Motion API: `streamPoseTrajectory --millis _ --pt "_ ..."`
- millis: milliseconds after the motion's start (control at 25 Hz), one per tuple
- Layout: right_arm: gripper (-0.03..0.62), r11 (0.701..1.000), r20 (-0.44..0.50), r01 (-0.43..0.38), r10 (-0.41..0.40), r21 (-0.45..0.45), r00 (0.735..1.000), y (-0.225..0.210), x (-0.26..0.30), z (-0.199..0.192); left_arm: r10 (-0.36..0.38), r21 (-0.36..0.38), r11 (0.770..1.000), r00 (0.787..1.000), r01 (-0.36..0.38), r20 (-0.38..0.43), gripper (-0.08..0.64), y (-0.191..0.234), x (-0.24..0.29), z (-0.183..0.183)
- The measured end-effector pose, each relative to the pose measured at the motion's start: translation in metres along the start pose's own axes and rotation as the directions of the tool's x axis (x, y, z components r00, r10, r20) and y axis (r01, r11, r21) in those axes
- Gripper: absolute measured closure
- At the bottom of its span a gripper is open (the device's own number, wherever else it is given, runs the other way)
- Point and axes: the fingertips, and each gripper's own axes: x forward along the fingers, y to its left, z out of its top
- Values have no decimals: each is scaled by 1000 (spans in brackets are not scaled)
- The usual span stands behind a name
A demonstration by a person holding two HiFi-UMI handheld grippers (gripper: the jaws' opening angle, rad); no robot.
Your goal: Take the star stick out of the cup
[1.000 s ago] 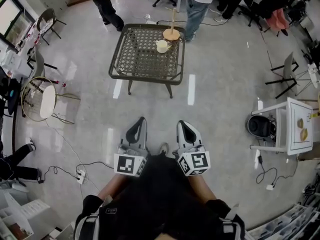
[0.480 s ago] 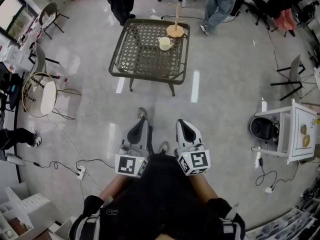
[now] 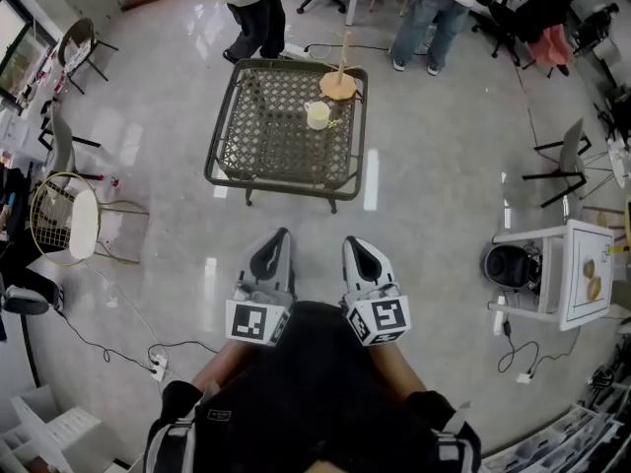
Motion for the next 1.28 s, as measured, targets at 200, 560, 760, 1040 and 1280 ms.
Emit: streamPoseTrajectory --millis 200,560,760,1040,1280 --pt "584 999 0 51 -51 18 999 -13 65 23 -35 -8 999 999 35 0 545 52 55 14" --pt "584 991 -41 121 -119 53 992 -27 177 33 -79 -65 995 997 80 7 545 135 125 23" --pt "584 986 -44 156 -154 55 987 -30 224 36 -97 -53 994 995 96 -6 545 177 142 26" --pt "584 979 -78 194 -189 69 979 -53 254 31 -97 -81 992 995 95 -31 545 194 164 20" --pt "584 963 -114 251 -239 99 964 -92 279 18 -107 -73 992 994 106 -17 545 199 194 21"
